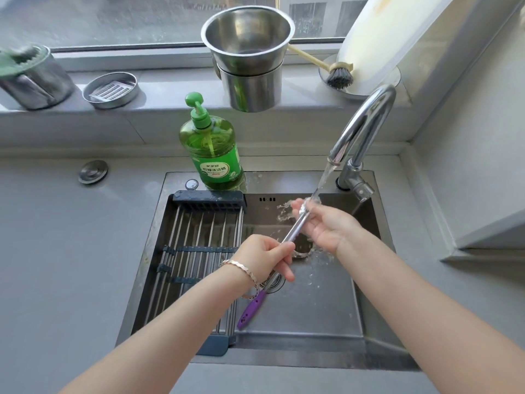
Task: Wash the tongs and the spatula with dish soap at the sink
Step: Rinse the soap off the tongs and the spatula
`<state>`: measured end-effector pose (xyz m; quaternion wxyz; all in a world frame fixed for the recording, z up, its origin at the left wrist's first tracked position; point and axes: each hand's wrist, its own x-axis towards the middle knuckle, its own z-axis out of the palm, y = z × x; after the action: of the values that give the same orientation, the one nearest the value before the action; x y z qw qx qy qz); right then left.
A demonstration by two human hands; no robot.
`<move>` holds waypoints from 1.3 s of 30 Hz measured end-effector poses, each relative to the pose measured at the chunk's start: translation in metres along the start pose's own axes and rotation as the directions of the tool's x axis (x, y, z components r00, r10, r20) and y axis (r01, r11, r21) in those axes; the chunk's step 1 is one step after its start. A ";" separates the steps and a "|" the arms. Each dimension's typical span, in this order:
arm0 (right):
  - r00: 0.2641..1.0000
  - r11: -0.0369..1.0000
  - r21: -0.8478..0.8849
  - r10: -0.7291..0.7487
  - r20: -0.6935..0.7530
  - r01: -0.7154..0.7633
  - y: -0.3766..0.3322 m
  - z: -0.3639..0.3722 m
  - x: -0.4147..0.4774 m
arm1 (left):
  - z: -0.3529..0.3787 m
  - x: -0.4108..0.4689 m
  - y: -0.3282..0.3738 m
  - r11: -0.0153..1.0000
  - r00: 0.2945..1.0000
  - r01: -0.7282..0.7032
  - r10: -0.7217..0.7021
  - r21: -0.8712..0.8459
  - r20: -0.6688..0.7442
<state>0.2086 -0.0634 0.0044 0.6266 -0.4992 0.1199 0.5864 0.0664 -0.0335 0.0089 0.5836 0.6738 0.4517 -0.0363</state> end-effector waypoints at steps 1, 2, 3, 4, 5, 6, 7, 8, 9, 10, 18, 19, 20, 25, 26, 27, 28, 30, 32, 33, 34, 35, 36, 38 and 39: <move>1.000 1.000 -0.007 0.010 0.017 -0.010 -0.002 -0.001 0.000 | 0.000 -0.001 -0.001 1.000 1.000 0.004 -0.004 -0.002 0.001; 1.000 1.000 -0.023 0.011 0.023 -0.010 -0.003 -0.001 0.000 | 0.001 -0.002 -0.002 1.000 1.000 0.006 -0.006 0.001 0.002; 1.000 0.999 -0.037 0.005 0.016 -0.004 -0.003 -0.001 0.001 | 0.002 -0.002 -0.003 1.000 1.000 0.005 -0.005 0.007 0.006; 1.000 0.999 -0.043 0.000 -0.006 0.000 -0.002 -0.001 0.003 | 0.003 -0.002 -0.004 1.000 1.000 0.001 -0.001 0.012 0.012; 0.999 0.999 -0.049 -0.001 -0.039 0.000 -0.002 0.000 0.004 | 0.004 -0.002 -0.004 1.000 1.000 -0.004 0.003 0.017 0.017; 0.997 0.998 -0.063 0.000 -0.077 -0.005 -0.002 0.001 0.006 | 0.005 -0.003 -0.004 1.000 1.000 -0.008 0.007 0.020 0.021; 0.994 0.997 -0.076 0.000 -0.108 -0.008 -0.003 0.002 0.007 | 0.005 -0.003 -0.005 1.000 1.000 -0.012 0.011 0.024 0.019; 0.992 0.997 -0.077 -0.005 -0.123 -0.004 -0.004 0.002 0.008 | 0.005 -0.003 -0.004 1.000 1.000 -0.014 0.013 0.024 0.009; 0.993 0.998 -0.057 -0.009 -0.114 0.002 -0.004 0.002 0.010 | 0.005 -0.003 -0.004 1.000 1.000 -0.014 0.014 0.019 -0.014; 0.996 0.999 -0.032 -0.011 -0.083 0.008 -0.003 0.003 0.010 | 0.003 -0.003 -0.003 1.000 0.999 -0.009 0.009 0.007 -0.047; 0.996 0.975 -0.209 -0.084 -0.002 0.081 0.003 0.003 0.010 | 0.005 0.011 0.005 0.999 0.986 -0.011 0.003 -0.048 -0.165; 0.995 0.970 -0.227 -0.094 -0.037 0.084 0.002 0.001 0.011 | 0.006 0.014 0.010 0.998 0.987 -0.040 0.030 -0.057 -0.161; 0.993 0.970 -0.231 -0.099 -0.066 0.081 -0.001 -0.001 0.011 | 0.007 0.018 0.016 0.996 0.988 -0.060 0.050 -0.062 -0.149; 0.991 0.995 -0.055 -0.083 -0.100 0.078 -0.021 -0.015 0.010 | 0.012 0.040 0.045 0.996 0.995 -0.032 0.040 -0.081 0.094; 0.992 0.996 -0.039 -0.090 -0.092 0.086 -0.026 -0.018 0.010 | 0.012 0.043 0.050 0.997 0.991 -0.025 0.035 -0.077 0.131; 0.991 0.995 -0.034 -0.101 -0.083 0.099 -0.030 -0.021 0.011 | 0.012 0.046 0.053 0.997 0.990 -0.022 0.032 -0.073 0.139; 0.990 0.993 -0.029 -0.115 -0.077 0.113 -0.033 -0.023 0.012 | 0.012 0.049 0.056 0.997 0.992 -0.027 0.035 -0.067 0.123; 0.987 0.990 -0.011 -0.141 -0.078 0.140 -0.036 -0.025 0.014 | 0.012 0.054 0.060 0.999 0.998 -0.049 0.049 -0.007 0.033; 0.981 0.985 0.027 -0.169 -0.093 0.172 -0.037 -0.024 0.015 | 0.012 0.060 0.063 0.995 0.996 -0.050 0.056 0.090 -0.066; 0.978 0.980 0.054 -0.183 -0.104 0.189 -0.037 -0.023 0.016 | 0.012 0.061 0.065 0.991 0.993 -0.042 0.056 0.130 -0.106; 0.974 0.976 0.078 -0.195 -0.116 0.205 -0.037 -0.022 0.016 | 0.011 0.064 0.066 0.986 0.989 -0.035 0.057 0.162 -0.134; 0.970 0.972 0.093 -0.205 -0.129 0.217 -0.037 -0.021 0.017 | 0.010 0.065 0.068 0.982 0.988 -0.033 0.061 0.188 -0.143; 0.967 0.969 0.100 -0.213 -0.142 0.228 -0.038 -0.020 0.017 | 0.008 0.066 0.070 0.976 0.989 -0.042 0.072 0.215 -0.133; 0.959 0.962 0.105 -0.232 -0.165 0.251 -0.039 -0.021 0.019 | 0.005 0.066 0.071 0.972 0.992 -0.099 0.113 0.214 -0.055; 0.956 0.960 0.107 -0.239 -0.171 0.259 -0.040 -0.022 0.020 | 0.003 0.065 0.071 0.974 0.991 -0.132 0.135 0.182 -0.004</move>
<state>0.2586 -0.0605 -0.0013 0.7151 -0.5133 0.1422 0.4527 0.1523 0.0072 0.0245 0.5175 0.7531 0.4050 -0.0327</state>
